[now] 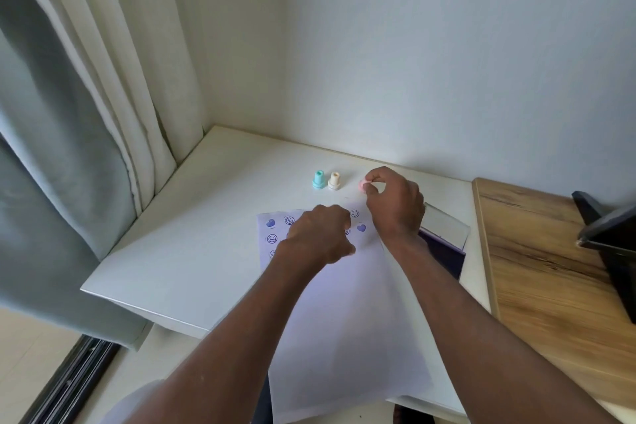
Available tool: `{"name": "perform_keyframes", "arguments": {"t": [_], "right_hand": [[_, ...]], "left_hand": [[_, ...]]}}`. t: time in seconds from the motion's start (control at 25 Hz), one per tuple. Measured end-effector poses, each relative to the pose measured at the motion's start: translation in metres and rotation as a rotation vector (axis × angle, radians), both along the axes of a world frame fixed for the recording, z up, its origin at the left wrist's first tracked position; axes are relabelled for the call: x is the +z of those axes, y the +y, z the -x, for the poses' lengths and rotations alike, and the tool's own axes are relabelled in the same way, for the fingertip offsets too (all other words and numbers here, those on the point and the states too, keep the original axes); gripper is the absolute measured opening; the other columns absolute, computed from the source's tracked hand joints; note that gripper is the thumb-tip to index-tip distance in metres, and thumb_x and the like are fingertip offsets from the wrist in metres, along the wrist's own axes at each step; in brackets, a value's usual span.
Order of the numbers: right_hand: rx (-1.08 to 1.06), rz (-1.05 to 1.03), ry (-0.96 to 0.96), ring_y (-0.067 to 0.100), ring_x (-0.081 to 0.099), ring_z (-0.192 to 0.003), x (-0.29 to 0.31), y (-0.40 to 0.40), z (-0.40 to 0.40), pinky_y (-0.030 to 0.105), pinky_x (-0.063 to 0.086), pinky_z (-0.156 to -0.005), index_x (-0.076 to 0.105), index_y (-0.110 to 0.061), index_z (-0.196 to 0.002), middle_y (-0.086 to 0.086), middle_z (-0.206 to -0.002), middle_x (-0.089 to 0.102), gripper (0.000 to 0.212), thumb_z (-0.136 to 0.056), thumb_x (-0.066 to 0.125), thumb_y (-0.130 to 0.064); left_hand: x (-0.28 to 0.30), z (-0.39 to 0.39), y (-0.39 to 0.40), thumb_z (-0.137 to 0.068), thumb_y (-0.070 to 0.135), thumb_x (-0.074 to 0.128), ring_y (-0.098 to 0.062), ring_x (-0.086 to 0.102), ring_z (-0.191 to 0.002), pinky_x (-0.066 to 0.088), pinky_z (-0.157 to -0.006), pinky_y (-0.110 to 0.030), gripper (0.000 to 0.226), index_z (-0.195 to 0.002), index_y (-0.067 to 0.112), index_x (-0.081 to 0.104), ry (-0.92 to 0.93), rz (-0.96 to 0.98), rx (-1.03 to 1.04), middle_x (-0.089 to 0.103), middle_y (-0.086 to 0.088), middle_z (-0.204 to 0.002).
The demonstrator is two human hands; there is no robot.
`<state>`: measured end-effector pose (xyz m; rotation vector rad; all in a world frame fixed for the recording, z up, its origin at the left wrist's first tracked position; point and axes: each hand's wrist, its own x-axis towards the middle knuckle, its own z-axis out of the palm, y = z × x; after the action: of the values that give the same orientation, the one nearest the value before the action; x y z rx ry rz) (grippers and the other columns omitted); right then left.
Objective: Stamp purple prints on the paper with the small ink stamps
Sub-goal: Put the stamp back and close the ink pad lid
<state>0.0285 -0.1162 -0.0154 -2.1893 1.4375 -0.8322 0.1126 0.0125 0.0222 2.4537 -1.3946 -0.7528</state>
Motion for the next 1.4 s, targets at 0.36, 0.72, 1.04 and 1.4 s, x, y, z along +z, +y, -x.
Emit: {"name": "perform_keyframes", "arguments": {"t": [0.36,0.72,1.04,1.4], "right_hand": [[0.143,0.05,0.015,0.028,0.068,-0.086,0.001,0.003,-0.002,0.028,0.038,-0.067,0.069,-0.029,-0.107,-0.002,-0.106,0.073,0.039,-0.083,0.066,0.001],[-0.105,-0.143,-0.038,0.021,0.067,-0.097,0.045,-0.029,0.084,0.024,0.041,-0.069,0.074,-0.028,-0.108,-0.002,-0.113,0.073,0.022,-0.09,0.067,-0.018],[0.041,-0.27,0.405,0.031,0.063,-0.116,0.04,-0.028,0.171,0.039,0.055,-0.09,0.059,-0.03,-0.138,0.006,-0.137,0.064,0.048,-0.091,0.068,-0.024],[0.157,-0.255,0.491,0.028,0.059,-0.123,0.027,-0.049,0.155,0.039,0.053,-0.094,0.056,-0.031,-0.142,0.001,-0.14,0.057,0.056,-0.09,0.072,-0.018]], "left_hand": [[-0.002,0.001,-0.002,-0.085,0.034,0.076,-0.032,0.062,-0.111,0.054,-0.089,-0.041,0.048,-0.128,0.019,0.06,-0.046,0.013,-0.037,0.063,-0.008,-0.12],[0.01,0.036,-0.027,-0.087,0.032,0.076,-0.025,0.067,-0.092,0.051,-0.073,-0.033,0.024,-0.107,0.019,0.072,0.043,0.23,-0.059,0.07,-0.004,-0.104],[-0.006,0.105,-0.046,-0.079,0.03,0.085,-0.031,0.048,-0.114,0.052,-0.089,-0.042,0.07,-0.126,0.006,0.04,-0.173,0.125,-0.298,0.047,-0.011,-0.125],[-0.017,0.082,-0.046,-0.079,0.037,0.085,-0.027,0.041,-0.115,0.045,-0.099,-0.038,0.071,-0.128,0.009,0.043,-0.174,0.037,-0.355,0.042,-0.008,-0.13]]}}
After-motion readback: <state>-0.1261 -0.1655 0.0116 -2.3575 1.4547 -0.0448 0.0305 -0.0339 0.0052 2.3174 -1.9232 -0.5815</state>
